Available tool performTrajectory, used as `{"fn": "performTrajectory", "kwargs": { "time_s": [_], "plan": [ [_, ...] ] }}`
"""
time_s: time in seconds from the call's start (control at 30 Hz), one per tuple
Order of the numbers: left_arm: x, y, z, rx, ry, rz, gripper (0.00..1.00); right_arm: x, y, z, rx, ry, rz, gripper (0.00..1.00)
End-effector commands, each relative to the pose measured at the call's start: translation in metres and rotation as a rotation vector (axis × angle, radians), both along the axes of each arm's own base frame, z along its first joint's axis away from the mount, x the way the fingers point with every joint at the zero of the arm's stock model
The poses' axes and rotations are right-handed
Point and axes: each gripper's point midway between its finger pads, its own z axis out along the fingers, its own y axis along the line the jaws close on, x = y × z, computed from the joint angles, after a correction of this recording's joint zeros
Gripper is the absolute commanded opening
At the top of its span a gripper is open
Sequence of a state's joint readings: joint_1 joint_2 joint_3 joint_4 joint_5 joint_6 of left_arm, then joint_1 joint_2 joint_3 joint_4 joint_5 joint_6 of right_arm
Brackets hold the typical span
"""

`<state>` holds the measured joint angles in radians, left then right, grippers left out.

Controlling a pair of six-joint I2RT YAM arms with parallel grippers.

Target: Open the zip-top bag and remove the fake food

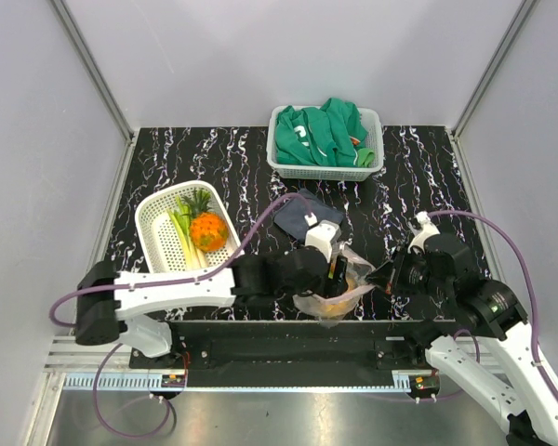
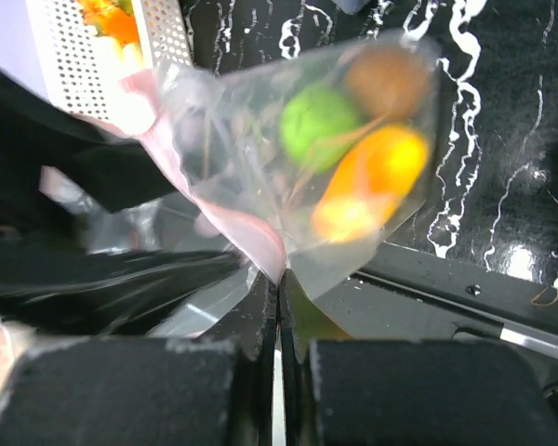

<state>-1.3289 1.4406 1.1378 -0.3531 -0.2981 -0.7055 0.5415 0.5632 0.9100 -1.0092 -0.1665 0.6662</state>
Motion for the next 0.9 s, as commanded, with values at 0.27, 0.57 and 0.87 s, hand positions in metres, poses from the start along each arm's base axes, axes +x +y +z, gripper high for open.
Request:
{"fn": "performTrajectory", "kwargs": {
  "time_s": [0.27,0.57,0.87],
  "plan": [
    [-0.01,-0.022,0.125,-0.213,-0.117,-0.165,0.76,0.015,0.026,0.036,0.052,-0.1,0.128,0.0],
    [0.006,-0.035,0.119,-0.164,-0.103,-0.105,0.4,0.023,0.038,0.063,0.099,-0.132,0.155,0.0],
    [-0.006,0.0,0.082,-0.224,-0.088,-0.096,0.17,0.011,0.045,0.057,0.115,-0.06,0.212,0.0]
  ]
}}
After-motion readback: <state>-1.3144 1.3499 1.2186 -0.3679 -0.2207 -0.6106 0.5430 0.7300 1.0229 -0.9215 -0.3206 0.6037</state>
